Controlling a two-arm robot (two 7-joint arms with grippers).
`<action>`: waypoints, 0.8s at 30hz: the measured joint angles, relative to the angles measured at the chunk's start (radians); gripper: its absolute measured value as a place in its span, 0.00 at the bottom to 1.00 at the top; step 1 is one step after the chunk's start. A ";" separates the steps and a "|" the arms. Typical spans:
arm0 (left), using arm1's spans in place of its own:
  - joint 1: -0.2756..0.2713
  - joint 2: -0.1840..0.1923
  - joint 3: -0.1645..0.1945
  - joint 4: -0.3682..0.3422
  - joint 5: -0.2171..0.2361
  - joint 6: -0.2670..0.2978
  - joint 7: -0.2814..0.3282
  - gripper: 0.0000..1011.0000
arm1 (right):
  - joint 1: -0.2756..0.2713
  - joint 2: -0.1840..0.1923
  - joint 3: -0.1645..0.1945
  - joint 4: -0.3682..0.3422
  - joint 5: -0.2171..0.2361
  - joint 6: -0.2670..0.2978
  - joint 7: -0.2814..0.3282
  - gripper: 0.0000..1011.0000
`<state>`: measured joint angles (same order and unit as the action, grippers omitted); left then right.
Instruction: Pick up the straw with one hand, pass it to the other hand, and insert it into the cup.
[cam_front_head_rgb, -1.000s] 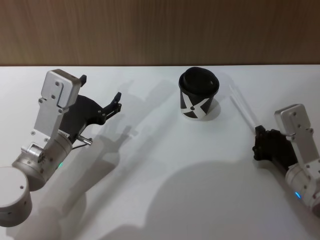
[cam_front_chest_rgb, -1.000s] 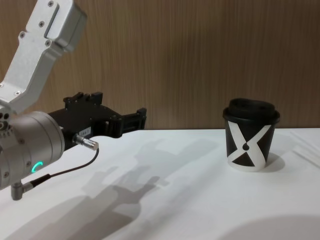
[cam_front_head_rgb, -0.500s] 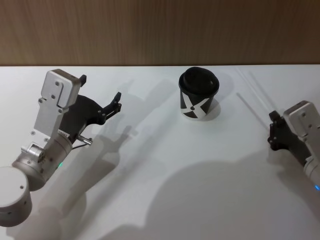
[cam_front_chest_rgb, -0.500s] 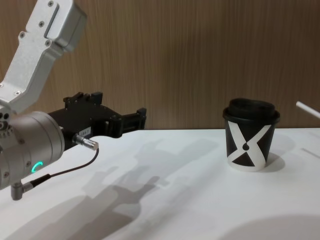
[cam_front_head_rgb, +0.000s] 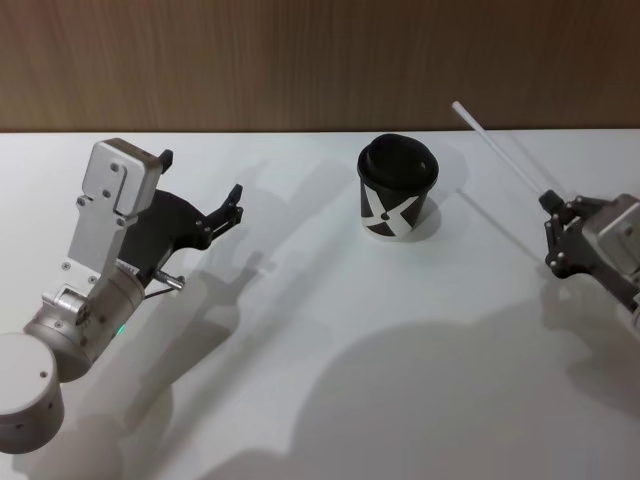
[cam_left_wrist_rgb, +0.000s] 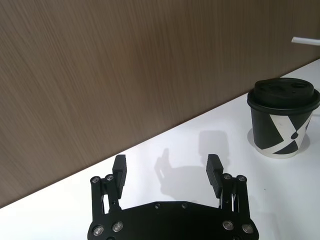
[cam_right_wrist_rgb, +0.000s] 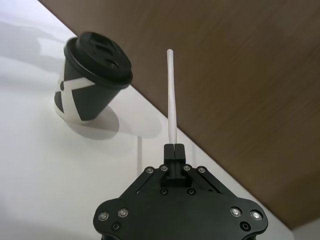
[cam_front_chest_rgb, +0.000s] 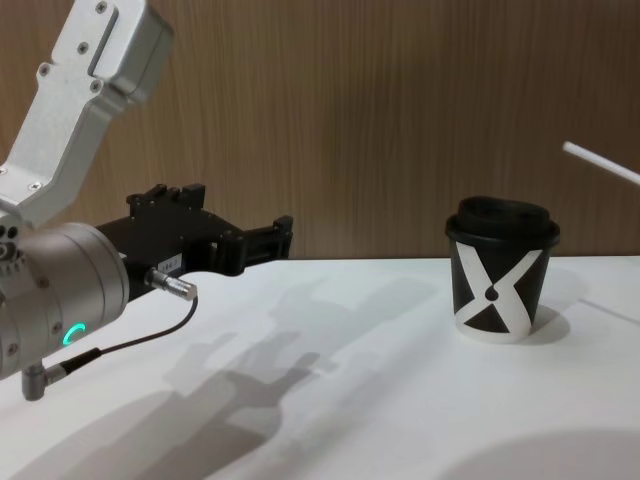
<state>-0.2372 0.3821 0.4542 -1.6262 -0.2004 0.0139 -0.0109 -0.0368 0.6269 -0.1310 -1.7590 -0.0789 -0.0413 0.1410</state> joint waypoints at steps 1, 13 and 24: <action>0.000 0.000 0.000 0.000 0.000 0.000 0.000 0.99 | 0.004 0.009 0.000 0.000 -0.001 -0.019 0.010 0.00; 0.000 0.000 0.000 0.000 0.000 0.000 0.000 0.99 | 0.046 0.061 -0.008 -0.010 0.009 -0.159 0.103 0.00; 0.000 0.000 0.000 0.000 0.000 0.000 0.000 0.99 | 0.089 0.069 -0.025 -0.015 0.052 -0.219 0.175 0.00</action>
<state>-0.2372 0.3822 0.4542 -1.6262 -0.2003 0.0138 -0.0109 0.0522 0.6962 -0.1562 -1.7743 -0.0271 -0.2607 0.3164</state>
